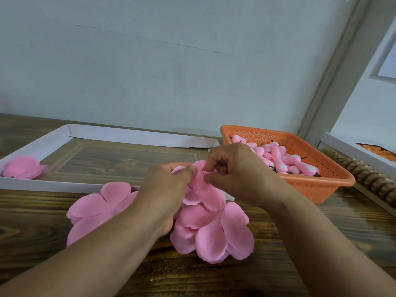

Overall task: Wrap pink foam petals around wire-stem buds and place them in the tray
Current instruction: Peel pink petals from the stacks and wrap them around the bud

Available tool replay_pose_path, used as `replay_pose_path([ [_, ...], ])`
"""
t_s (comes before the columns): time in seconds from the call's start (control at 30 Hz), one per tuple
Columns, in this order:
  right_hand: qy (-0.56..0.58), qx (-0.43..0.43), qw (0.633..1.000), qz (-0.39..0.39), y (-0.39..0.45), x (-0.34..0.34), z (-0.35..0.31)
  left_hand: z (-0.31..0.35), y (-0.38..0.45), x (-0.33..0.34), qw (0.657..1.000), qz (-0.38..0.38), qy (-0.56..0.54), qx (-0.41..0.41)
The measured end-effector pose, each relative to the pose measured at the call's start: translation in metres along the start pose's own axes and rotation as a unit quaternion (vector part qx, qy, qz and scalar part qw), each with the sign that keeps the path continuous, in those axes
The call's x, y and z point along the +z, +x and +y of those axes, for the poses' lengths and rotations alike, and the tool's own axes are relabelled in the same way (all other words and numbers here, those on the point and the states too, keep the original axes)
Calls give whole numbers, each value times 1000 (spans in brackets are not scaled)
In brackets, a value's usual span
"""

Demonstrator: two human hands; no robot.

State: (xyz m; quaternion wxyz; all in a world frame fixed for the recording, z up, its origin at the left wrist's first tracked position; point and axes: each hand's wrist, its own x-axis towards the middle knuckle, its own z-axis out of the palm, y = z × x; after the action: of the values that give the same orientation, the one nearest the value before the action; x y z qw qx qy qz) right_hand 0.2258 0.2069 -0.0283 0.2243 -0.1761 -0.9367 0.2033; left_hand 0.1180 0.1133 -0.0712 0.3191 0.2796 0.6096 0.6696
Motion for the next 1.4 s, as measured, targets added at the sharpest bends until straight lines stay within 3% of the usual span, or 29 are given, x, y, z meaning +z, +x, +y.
replay_pose_path([
  [0.17,34,20,999,30,1,-1,2,3,-4,-1,999,-19,30,35],
  [0.37,77,58,995,-2,1,-5,7,7,-5,-1,998,-43,39,17],
  [0.53,107,74,991,24,0,-8,6,7,-4,-2,998,-53,38,12],
  [0.93,67,28,997,25,-1,-7,7,6,-3,-4,999,-42,30,-9],
  [1.4,67,60,996,7,-1,-3,6,6,-2,-3,998,-43,49,-22],
])
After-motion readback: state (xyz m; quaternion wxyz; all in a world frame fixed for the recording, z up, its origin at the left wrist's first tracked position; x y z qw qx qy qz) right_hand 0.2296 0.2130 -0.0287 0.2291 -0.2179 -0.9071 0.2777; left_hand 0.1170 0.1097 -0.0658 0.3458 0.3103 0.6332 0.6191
